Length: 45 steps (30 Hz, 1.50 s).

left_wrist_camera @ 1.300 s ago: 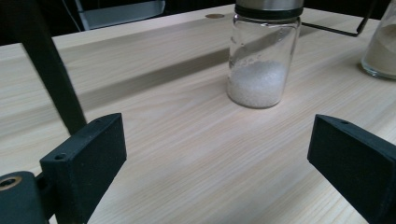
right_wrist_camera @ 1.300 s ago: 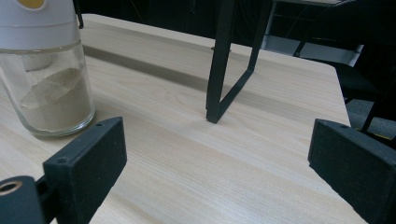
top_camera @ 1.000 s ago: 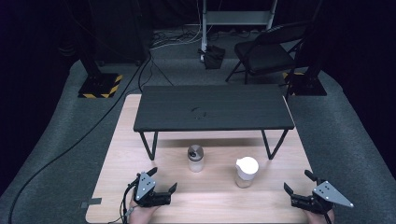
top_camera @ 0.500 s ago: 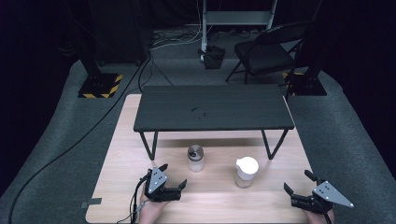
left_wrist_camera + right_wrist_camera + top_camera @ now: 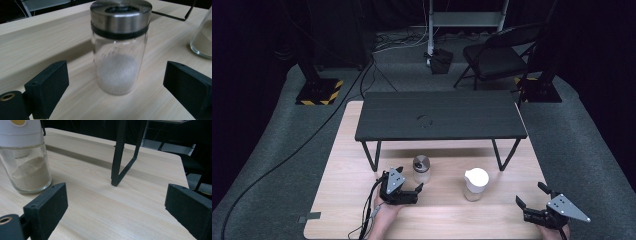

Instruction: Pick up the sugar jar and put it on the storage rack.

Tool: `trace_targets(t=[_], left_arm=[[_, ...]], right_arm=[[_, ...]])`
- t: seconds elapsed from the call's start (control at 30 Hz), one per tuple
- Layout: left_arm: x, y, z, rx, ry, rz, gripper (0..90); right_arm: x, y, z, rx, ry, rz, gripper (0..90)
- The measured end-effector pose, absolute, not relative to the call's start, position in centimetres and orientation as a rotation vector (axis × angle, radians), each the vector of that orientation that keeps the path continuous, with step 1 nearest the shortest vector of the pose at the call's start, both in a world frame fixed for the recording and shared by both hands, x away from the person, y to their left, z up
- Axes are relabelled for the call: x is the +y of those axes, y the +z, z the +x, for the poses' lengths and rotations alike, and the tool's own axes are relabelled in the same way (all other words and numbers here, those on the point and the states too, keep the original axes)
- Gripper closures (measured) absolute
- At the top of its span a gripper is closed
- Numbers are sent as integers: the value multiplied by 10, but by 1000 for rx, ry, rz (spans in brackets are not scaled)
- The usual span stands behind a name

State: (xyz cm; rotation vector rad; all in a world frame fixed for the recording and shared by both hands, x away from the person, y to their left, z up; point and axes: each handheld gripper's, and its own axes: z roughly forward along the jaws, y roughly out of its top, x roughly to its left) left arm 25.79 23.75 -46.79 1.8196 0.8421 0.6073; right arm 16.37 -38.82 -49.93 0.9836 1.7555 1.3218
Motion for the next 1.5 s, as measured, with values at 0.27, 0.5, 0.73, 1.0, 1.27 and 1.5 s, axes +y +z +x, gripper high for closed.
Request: trace_targets(t=[0.27, 0.5, 0.73, 1.0, 1.27, 1.5], left_arm=[[221, -468, 274, 869, 592, 1831, 75], [216, -472, 282, 904, 569, 1816, 107], [211, -472, 289, 896, 561, 1831, 173], [204, -472, 295, 877, 574, 1846, 310], [203, -471, 291, 874, 584, 1848, 313], [208, -466, 285, 821, 570, 1841, 313]], right_arm=[[-388, -499, 164, 1756, 1322, 983, 36], [-388, -499, 164, 1758, 1322, 983, 36], [-388, -499, 164, 1760, 1321, 984, 38], [-388, -499, 164, 1757, 1322, 982, 38], [-389, -499, 164, 1758, 1324, 985, 39], [-388, -499, 164, 1758, 1321, 983, 39]])
